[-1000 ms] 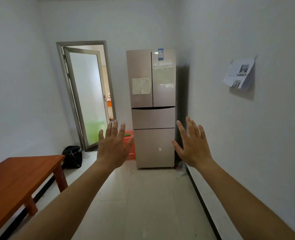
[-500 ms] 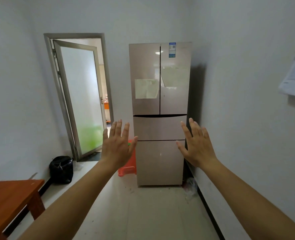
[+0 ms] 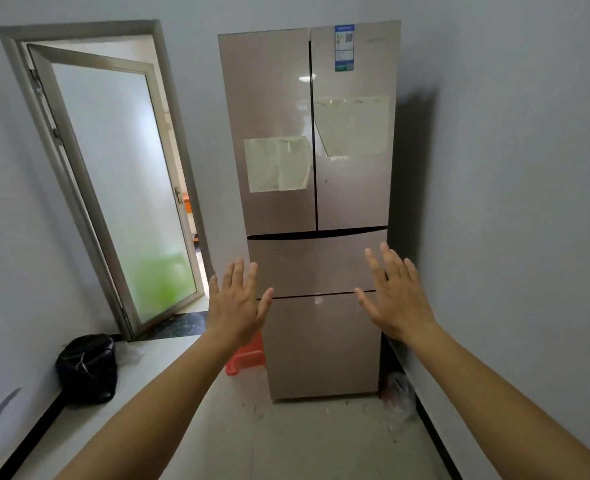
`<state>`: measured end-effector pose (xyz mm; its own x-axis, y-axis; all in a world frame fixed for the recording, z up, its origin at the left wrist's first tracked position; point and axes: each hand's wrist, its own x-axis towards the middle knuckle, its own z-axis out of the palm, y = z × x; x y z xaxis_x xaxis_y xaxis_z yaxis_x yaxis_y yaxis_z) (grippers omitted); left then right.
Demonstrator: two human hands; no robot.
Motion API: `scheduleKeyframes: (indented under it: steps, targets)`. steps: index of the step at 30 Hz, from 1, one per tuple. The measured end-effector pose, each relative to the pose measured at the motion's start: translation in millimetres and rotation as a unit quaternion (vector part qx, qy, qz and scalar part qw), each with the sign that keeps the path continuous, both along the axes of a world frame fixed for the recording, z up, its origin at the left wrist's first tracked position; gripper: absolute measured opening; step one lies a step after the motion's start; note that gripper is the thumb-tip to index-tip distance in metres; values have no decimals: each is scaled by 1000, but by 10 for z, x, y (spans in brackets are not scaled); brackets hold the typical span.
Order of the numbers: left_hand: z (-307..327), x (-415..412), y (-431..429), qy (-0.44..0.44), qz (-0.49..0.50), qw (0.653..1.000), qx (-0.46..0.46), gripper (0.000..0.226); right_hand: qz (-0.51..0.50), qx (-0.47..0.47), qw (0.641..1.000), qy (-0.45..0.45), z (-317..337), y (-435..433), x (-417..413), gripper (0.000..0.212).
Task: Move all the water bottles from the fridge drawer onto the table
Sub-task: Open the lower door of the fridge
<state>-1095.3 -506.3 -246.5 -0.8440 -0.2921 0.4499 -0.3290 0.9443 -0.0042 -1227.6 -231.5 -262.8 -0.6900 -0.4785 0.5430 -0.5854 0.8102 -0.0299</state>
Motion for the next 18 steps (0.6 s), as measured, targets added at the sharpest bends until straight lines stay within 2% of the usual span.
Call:
scheduleKeyframes:
  steps: [5,10,18]
  targets:
    - [20,-1079,-512,-4,7,1000,5,80,28,33,999,-19,-58,-523,-1146,81]
    - [-122,-1775,-1022,-15,1,1000,17,79,37,28,996,-73,-159,-1220,-1952,80]
    - [-636,-3093,-2046,-58,6,997,45,79,53,121,987,-96,-561,-2263,-3131,80]
